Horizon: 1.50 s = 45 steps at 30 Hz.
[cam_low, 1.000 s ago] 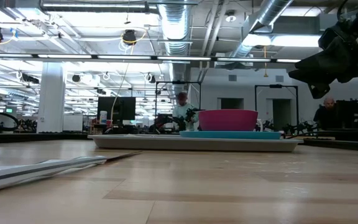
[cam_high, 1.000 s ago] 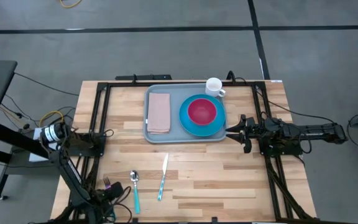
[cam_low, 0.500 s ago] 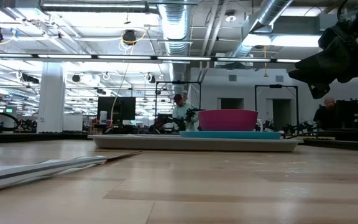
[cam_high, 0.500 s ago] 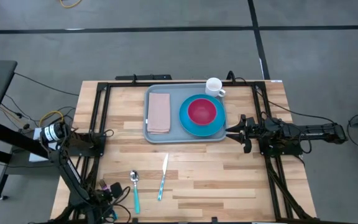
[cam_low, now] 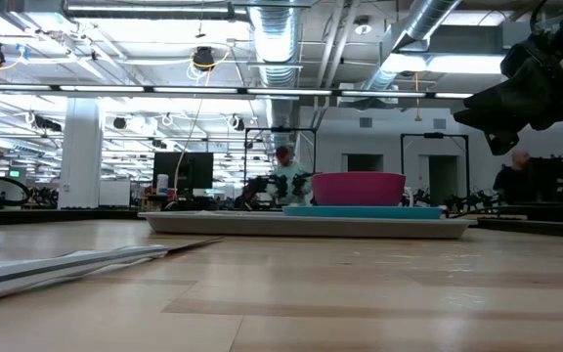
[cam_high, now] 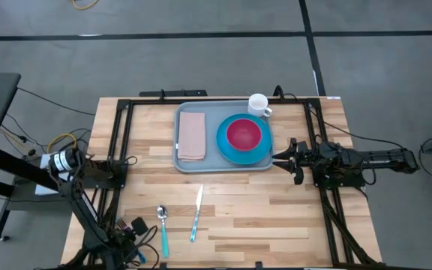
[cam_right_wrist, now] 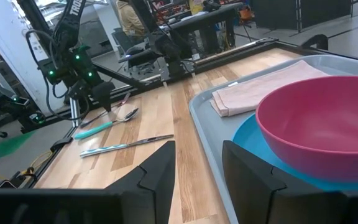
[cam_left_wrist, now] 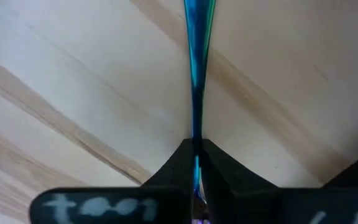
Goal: Set up tray
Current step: Put the iridescent fork on the light brown napkin
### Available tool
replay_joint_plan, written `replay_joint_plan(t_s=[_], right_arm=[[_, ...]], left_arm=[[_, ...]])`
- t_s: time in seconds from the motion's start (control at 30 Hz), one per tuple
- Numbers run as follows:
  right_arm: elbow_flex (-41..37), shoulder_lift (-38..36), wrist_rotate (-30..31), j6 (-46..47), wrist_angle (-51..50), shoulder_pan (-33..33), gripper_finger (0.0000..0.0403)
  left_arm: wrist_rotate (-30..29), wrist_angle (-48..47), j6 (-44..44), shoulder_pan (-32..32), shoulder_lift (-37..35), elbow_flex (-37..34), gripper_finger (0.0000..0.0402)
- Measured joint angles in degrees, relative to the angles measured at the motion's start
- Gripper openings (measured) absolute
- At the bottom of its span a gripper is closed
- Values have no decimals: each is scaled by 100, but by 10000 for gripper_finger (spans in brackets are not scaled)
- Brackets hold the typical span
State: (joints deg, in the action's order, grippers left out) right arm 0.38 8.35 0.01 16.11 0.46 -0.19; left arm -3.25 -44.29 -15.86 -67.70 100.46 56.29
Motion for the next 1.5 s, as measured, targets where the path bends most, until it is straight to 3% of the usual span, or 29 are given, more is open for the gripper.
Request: replay_joint_plan(t_s=[0.47,0.6,0.8,1.0,1.27,1.5], right_arm=[[-1,-2,0,1,-1,1,123],[-2,0,0,1,0,0,123],[0,1,0,1,-2,1,123],[-2,-2,0,1,1,1,123],[0,-1,0,0,0,0,123],[1,0,0,1,-2,-1,123]], left_arm=[[-274,-2207,1586,558,18,825,0],[-460,-2463,1835,968,-288,923,0],[-800,-2462,1815,2018,-1403,929,0],[-967,-2747,2844,3192,-2229,861,0],[-1110,-2854,5726,4583,-2158,831,0],[-1358,-1829,7149,6382,-2035,793,0]])
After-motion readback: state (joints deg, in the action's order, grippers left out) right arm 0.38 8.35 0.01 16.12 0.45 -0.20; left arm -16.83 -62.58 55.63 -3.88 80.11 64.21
